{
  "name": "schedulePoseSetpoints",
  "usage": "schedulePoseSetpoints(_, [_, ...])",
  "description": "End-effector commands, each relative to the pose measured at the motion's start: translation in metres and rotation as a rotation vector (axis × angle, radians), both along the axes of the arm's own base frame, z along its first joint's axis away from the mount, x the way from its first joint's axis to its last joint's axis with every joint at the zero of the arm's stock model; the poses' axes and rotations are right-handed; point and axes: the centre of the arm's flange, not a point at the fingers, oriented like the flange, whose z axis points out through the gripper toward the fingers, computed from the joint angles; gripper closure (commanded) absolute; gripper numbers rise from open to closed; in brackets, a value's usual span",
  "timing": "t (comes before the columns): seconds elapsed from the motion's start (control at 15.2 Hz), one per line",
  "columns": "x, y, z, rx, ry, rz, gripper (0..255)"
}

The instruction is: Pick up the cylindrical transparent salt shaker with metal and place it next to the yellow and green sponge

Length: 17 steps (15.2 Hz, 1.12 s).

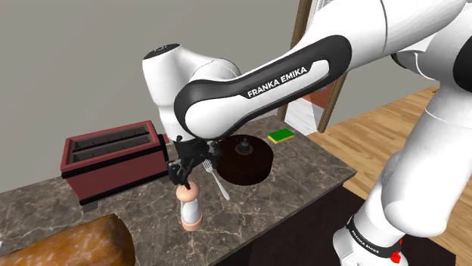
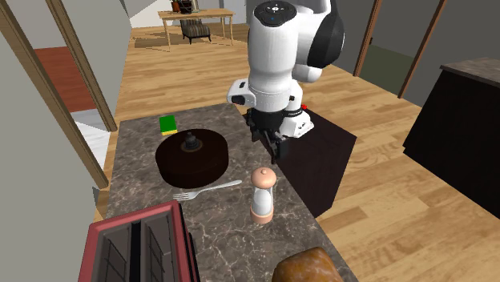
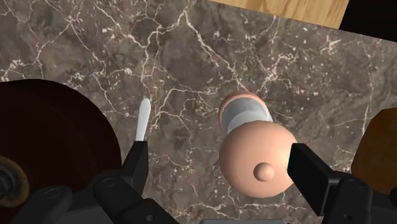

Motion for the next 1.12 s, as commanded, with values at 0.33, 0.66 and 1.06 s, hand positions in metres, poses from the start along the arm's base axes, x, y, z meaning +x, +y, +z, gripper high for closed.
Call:
schedulePoseSetpoints(0.33, [0.014,0.039,-0.034,-0.004,0.005,-0.019,0])
schedulePoseSetpoints(0.66, [0.012,0.036,-0.057,-0.004,0.005,-0.019,0])
schedulePoseSetpoints(1.06, [0.012,0.036,-0.057,-0.004,0.005,-0.019,0])
